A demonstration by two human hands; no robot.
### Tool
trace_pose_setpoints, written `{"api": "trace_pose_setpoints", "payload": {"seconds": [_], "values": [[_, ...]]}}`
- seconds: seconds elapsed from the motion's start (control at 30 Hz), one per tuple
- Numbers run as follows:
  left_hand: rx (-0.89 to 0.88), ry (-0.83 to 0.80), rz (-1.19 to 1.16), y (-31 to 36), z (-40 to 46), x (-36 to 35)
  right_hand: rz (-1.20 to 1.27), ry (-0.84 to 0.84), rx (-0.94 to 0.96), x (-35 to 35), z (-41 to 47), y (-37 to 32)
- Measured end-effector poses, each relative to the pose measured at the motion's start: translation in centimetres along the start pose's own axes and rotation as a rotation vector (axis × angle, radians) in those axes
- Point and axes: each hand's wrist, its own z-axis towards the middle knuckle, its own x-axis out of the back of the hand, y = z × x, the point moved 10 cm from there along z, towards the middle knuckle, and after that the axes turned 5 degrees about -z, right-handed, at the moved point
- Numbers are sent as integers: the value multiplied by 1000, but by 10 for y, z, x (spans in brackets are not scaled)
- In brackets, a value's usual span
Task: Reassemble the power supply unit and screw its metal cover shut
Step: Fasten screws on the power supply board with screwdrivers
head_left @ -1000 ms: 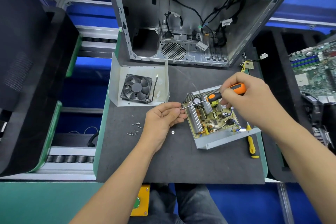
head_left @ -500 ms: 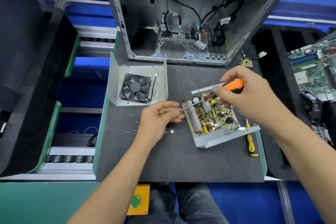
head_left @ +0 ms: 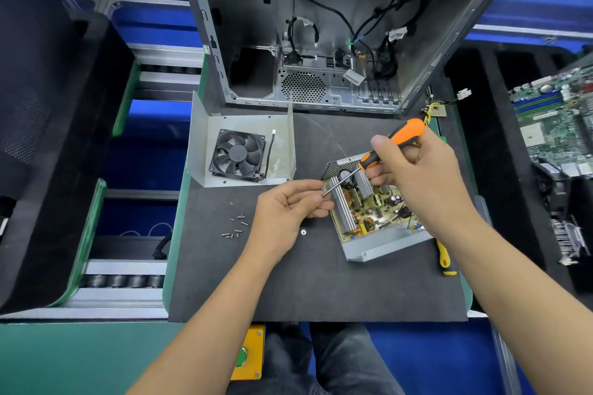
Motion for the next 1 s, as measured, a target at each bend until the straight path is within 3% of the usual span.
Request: {"api": "trace_pose_setpoints", "payload": {"seconds": [0.2,0.37,0.73,1.0], "values": [[-16,7,50,-5,1,2,-57,19,31,2,2,-3],[-141,115,268,0,0,22,-70,53,131,1,4,-16],[-100,-198,774,-22,7,-13,-413,-9,489,-30,-4,-43],[-167,-231,885,-19,6,-19,-482,-34,470,-39,1,-35]]}}
